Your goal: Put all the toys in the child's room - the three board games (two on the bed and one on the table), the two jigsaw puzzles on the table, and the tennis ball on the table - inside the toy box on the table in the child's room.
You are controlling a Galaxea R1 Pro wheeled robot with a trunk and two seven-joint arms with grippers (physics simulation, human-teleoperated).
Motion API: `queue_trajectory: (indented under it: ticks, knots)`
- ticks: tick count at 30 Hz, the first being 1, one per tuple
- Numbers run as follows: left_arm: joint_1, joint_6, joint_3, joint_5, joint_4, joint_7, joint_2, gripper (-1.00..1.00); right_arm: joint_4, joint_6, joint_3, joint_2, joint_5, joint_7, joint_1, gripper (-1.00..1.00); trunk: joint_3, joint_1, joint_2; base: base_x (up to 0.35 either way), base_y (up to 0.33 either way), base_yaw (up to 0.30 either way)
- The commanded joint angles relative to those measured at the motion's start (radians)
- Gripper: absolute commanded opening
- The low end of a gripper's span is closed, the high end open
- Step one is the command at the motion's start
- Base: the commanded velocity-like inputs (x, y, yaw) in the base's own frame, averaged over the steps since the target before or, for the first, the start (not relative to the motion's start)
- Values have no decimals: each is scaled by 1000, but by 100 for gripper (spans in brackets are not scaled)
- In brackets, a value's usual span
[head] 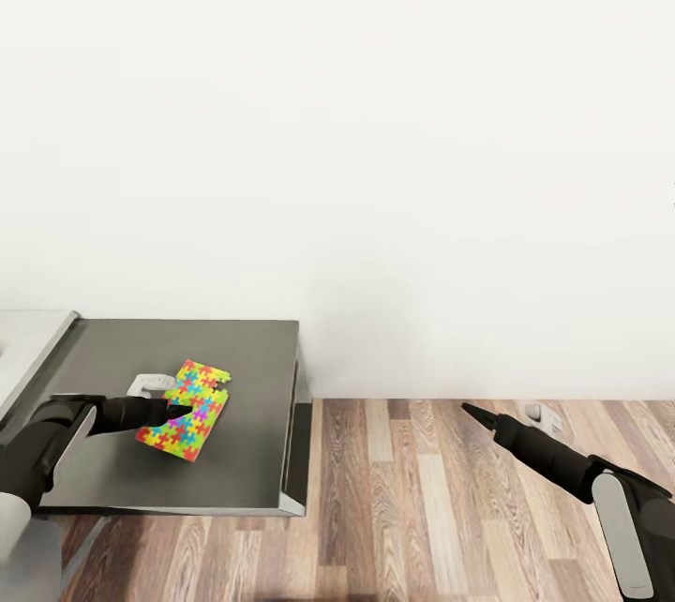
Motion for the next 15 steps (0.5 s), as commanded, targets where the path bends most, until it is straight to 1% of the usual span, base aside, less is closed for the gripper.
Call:
queue_trajectory:
  ticks: [1,8,11,15]
  knots:
    - [0,9,0,6,-1,0,0,100,0,6,-2,0,1,5,-1,100,-2,1,-2,0,-249,0]
    - [0,8,0,6,-1,-2,0,100,-1,6,0,0,1,6,0,100,-2,1,-2,0,-167,0]
    - [0,8,0,6,-1,-3,0,100,-3,6,0,0,1,10,0,100,-2,1,-2,0,-35,0]
    - [0,8,0,6,-2,-3,0,100,-3,6,-1,0,2,39,0,100,-2,1,-2,0,-8,0]
